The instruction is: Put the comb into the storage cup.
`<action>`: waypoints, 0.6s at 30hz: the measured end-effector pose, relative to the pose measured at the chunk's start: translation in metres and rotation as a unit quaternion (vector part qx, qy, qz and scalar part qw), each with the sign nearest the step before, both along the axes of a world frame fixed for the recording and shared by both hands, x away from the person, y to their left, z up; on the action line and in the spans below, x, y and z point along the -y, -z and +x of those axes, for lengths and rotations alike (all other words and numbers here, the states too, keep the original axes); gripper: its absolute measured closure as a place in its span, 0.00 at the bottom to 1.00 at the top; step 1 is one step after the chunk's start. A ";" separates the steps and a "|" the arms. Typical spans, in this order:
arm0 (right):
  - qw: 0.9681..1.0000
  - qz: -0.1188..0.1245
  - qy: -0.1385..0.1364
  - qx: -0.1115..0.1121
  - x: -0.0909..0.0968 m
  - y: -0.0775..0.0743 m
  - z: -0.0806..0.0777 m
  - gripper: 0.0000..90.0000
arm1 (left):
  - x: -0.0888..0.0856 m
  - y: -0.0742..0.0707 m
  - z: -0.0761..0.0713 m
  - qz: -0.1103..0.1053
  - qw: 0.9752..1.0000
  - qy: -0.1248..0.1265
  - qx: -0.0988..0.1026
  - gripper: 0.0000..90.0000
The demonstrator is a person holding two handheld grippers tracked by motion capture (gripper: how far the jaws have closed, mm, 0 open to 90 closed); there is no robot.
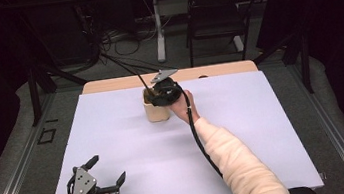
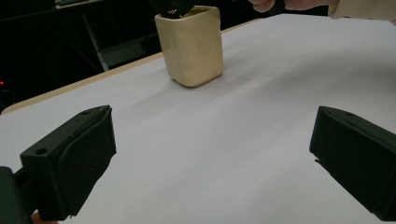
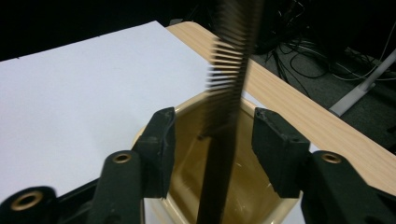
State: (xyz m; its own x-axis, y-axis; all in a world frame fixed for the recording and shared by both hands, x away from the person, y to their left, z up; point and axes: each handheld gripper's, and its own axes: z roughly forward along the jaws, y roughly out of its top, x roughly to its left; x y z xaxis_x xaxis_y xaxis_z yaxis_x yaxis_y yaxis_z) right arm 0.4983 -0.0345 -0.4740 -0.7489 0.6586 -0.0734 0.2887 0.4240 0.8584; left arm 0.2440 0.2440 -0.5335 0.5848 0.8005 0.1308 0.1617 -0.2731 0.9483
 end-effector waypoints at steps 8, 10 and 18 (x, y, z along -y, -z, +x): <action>1.000 0.005 -0.028 -0.013 0.008 -0.009 -0.009 0.42 | 0.000 0.000 0.000 0.000 1.000 0.000 0.000 0.00; 0.999 0.006 -0.031 -0.015 0.009 -0.011 -0.011 0.38 | 0.000 0.000 0.000 0.001 1.000 0.000 0.000 0.00; 0.998 0.011 -0.054 -0.034 0.018 -0.018 -0.021 0.26 | 0.000 0.000 0.000 0.002 1.000 -0.001 0.000 0.00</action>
State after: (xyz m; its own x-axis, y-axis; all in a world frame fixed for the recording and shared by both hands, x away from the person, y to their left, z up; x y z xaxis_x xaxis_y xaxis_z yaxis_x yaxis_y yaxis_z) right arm 0.4776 -0.0526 -0.4556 -0.8189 0.5739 -0.0071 0.2991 0.4373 0.8481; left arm 0.2442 0.2436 -0.5333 0.5839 0.8007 0.1339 0.1614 -0.2762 0.9475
